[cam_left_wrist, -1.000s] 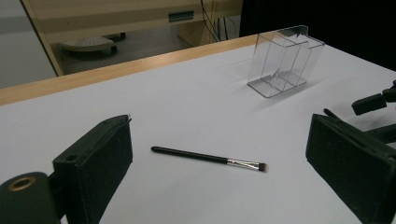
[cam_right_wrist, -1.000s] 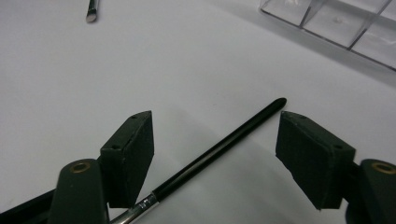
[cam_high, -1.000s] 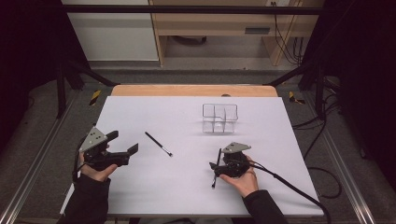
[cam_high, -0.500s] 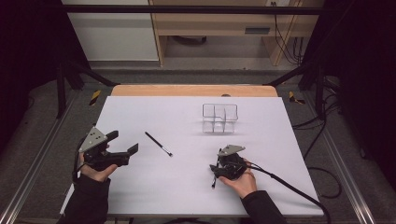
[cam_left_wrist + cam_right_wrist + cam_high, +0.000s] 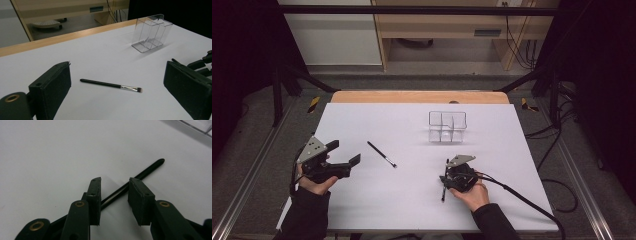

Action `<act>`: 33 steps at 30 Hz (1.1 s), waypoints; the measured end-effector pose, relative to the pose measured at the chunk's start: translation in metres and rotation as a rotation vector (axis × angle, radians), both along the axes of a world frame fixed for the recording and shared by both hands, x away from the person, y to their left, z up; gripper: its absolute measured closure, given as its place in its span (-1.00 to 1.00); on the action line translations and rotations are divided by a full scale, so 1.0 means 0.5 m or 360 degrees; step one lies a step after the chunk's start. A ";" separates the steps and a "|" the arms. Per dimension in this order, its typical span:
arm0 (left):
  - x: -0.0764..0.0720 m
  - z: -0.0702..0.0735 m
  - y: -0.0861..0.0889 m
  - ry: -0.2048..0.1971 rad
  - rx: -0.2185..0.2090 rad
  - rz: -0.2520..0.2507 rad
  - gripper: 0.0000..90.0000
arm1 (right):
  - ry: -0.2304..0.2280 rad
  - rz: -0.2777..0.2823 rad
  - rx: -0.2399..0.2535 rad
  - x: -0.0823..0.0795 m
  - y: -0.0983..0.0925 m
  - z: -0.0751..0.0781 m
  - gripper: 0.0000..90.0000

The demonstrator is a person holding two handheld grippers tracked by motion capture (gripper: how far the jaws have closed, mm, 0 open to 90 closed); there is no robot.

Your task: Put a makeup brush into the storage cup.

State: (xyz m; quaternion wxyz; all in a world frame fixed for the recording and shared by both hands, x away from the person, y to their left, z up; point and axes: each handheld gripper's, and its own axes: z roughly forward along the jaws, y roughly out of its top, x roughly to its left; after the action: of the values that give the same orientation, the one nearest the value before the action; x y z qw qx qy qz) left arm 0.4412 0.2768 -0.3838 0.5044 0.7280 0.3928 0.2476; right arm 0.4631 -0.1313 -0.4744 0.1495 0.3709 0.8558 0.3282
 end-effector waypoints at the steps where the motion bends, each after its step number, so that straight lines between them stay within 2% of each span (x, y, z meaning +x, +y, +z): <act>1: 0.000 0.000 0.000 0.0000 0.0000 0.0000 -0.84 | 0.0000 0.0000 0.0000 0.000 0.000 0.000 0.42; 3: 0.000 -0.001 -0.001 0.0003 -0.0003 -0.0001 -0.84 | 0.0001 0.0005 -0.0010 0.001 -0.004 0.000 0.45; 5: 0.000 0.000 -0.001 0.0002 -0.0003 -0.0003 -0.84 | 0.0041 -0.0029 0.0005 0.000 -0.007 0.003 0.50; 9: 0.000 0.000 0.000 0.0000 -0.0004 -0.0003 -0.84 | 0.0030 -0.0013 -0.0013 0.003 -0.012 0.003 0.54; 10: 0.000 0.000 0.000 0.0001 -0.0004 -0.0002 -0.84 | 0.0062 -0.0035 0.0003 0.002 -0.012 0.005 0.55; 15: 0.000 0.000 0.001 0.0001 -0.0005 -0.0002 -0.84 | 0.0085 -0.0044 -0.0013 0.004 -0.020 0.008 0.63; 16: 0.000 0.000 0.000 0.0000 -0.0003 -0.0002 -0.84 | 0.0115 -0.0064 -0.0002 0.003 -0.020 0.010 0.64; 20: -0.001 0.001 0.000 0.0000 -0.0002 -0.0003 -0.84 | 0.0116 -0.0061 -0.0008 0.006 -0.031 0.016 0.75; 22: -0.001 0.001 -0.001 -0.0001 0.0002 -0.0003 -0.84 | 0.0121 -0.0096 -0.0041 0.005 -0.034 0.018 0.75; 25: 0.000 0.000 -0.001 -0.0001 0.0002 -0.0002 -0.84 | 0.0131 -0.0117 -0.0020 0.008 -0.039 0.016 0.74; 28: 0.000 0.000 -0.002 0.0004 0.0008 -0.0006 -0.84 | 0.0129 -0.0114 -0.0025 0.008 -0.036 0.012 0.68; 33: -0.001 0.000 -0.002 0.0002 0.0007 -0.0007 -0.84 | 0.0126 -0.0122 -0.0031 0.007 -0.035 0.012 0.69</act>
State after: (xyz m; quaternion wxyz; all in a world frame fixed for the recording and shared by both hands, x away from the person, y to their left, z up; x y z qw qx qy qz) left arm 0.4408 0.2756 -0.3839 0.5031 0.7302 0.3909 0.2468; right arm 0.4667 -0.1491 -0.4682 0.1315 0.4145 0.8494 0.2990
